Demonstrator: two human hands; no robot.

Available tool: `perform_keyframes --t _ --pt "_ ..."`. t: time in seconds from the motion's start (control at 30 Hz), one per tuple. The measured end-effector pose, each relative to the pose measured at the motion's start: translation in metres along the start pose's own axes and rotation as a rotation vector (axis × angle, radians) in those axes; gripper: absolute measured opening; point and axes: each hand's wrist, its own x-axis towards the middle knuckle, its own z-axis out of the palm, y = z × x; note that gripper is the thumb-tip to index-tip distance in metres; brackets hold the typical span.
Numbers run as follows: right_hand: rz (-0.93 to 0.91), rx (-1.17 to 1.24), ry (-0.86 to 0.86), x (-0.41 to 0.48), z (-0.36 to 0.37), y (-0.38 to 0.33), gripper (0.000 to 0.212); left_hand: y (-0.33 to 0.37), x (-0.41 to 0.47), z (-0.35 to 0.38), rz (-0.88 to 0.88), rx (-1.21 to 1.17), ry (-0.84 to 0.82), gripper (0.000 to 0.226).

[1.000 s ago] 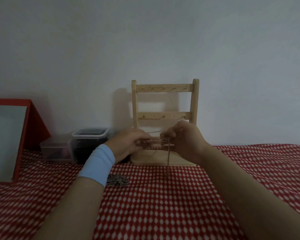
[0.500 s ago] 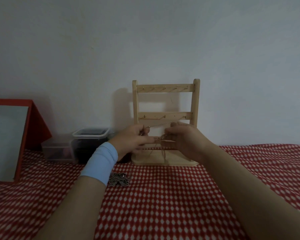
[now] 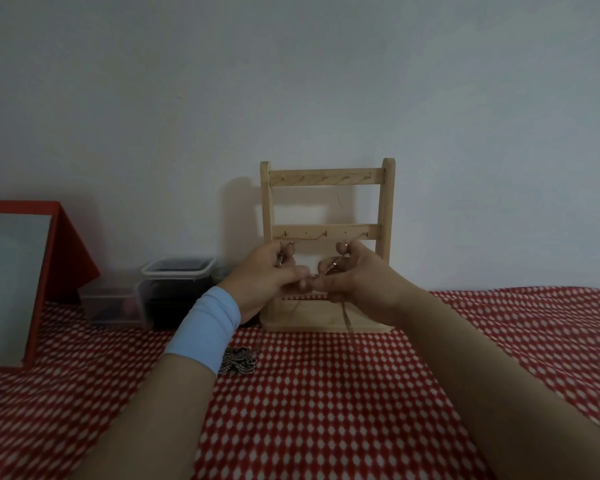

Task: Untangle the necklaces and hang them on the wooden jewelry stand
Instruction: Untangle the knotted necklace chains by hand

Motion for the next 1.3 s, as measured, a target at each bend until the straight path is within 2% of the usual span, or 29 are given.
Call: perform_keyframes --t 0.1,0.17,0.27,0.4,0.47,0.57,0.67,0.87,1.0,1.03,1.13,1.3 --pt "-0.019 -0.109 -0.014 -0.005 -0.002 -0.006 0.038 0.006 -0.002 -0.004 0.012 -0.033 0.033 0.021" --pt "-0.023 -0.13 -0.008 -0.006 -0.002 -0.008 0.033 0.007 -0.002 -0.008 0.003 -0.063 0.055 0.02" --pt "-0.02 -0.119 0.013 -0.006 0.001 -0.009 0.033 0.006 -0.002 -0.011 -0.012 -0.082 0.03 0.022" --pt "0.011 -0.05 0.02 -0.005 0.004 -0.007 0.032 0.002 0.001 -0.004 -0.022 0.042 0.078 0.013" --pt "0.017 -0.024 0.034 -0.004 0.005 -0.006 0.032 0.002 0.001 -0.002 -0.048 -0.008 0.043 0.009" --pt "0.017 0.0 0.077 -0.002 0.004 -0.003 0.033 0.002 -0.001 -0.002 -0.054 0.044 -0.021 0.024" --pt "0.006 -0.013 0.101 -0.001 0.003 -0.002 0.034 0.002 0.0 -0.004 -0.028 0.171 0.002 0.038" --pt "0.034 -0.065 0.116 0.0 0.001 -0.001 0.03 0.002 0.0 -0.006 0.032 0.321 0.055 0.037" --pt "0.093 -0.132 0.125 -0.001 0.001 0.0 0.048 -0.001 0.0 -0.007 0.039 0.331 0.08 0.038" --pt "0.084 -0.151 0.121 -0.002 0.001 0.0 0.043 -0.003 0.001 -0.007 0.034 0.33 0.084 0.035" --pt "0.026 -0.279 0.06 -0.005 0.0 -0.003 0.011 -0.008 0.003 -0.007 0.024 0.324 0.092 0.028" --pt "-0.03 -0.404 0.029 -0.01 -0.002 -0.006 0.006 -0.011 0.005 -0.01 -0.031 0.237 0.072 0.038"
